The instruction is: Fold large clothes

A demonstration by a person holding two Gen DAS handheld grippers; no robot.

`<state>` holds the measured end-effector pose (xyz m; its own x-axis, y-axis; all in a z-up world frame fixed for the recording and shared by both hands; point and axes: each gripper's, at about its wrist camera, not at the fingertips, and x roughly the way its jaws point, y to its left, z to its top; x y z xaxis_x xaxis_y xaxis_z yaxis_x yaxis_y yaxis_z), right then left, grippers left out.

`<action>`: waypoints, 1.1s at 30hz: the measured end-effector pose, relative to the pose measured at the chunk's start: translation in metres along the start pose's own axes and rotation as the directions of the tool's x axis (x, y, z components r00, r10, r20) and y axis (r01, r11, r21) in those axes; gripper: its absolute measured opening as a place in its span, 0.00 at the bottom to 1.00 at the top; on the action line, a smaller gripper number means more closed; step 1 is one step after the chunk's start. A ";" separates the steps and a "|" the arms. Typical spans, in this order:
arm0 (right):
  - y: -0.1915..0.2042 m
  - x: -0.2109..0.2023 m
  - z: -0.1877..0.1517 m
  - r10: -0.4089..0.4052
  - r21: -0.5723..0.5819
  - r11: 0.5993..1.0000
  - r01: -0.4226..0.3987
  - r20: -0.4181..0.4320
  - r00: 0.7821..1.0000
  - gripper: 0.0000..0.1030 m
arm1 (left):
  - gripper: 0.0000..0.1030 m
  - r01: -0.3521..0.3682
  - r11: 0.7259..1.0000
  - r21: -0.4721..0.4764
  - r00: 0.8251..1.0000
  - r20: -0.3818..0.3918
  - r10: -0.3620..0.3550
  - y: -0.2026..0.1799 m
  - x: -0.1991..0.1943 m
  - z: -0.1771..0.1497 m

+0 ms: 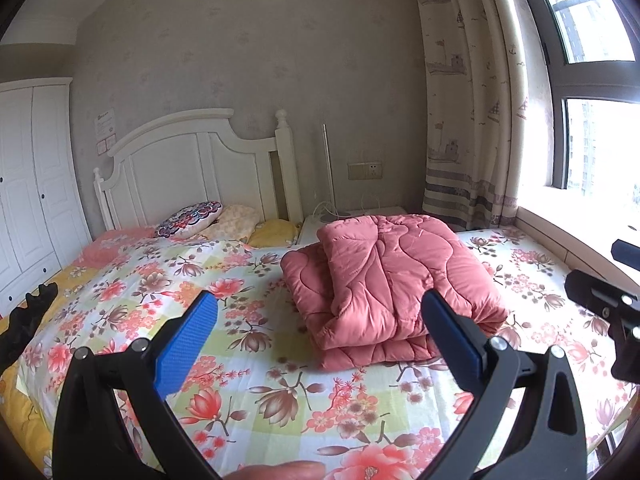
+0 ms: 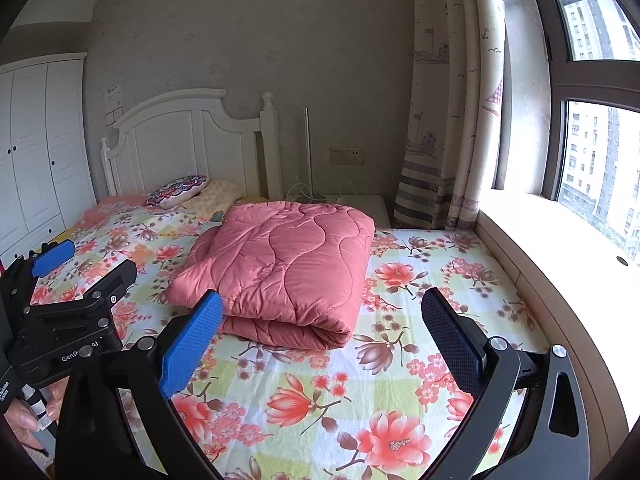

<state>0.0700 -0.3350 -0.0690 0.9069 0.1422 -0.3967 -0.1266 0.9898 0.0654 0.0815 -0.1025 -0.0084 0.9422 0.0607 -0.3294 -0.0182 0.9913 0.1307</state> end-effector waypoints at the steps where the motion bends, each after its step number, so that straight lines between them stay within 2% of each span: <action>1: 0.001 -0.001 0.000 0.002 -0.002 1.000 -0.002 0.001 1.000 0.94 | 0.98 0.001 1.000 -0.007 1.000 0.001 -0.001 0.002 -0.001 0.000; 17: 0.024 -0.009 0.004 0.029 -0.066 0.997 -0.028 0.012 1.000 0.94 | 0.98 -0.002 0.999 -0.051 1.000 0.008 0.002 0.019 -0.011 0.001; 33: 0.025 -0.019 0.008 0.037 -0.069 0.997 -0.035 0.028 0.999 0.94 | 0.98 0.000 0.999 -0.054 1.000 0.030 0.001 0.023 -0.023 0.007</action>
<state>0.0526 -0.3127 -0.0519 0.9126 0.1785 -0.3679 -0.1856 0.9825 0.0163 0.0619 -0.0819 0.0092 0.9519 0.0585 -0.3009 -0.0360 0.9962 0.0798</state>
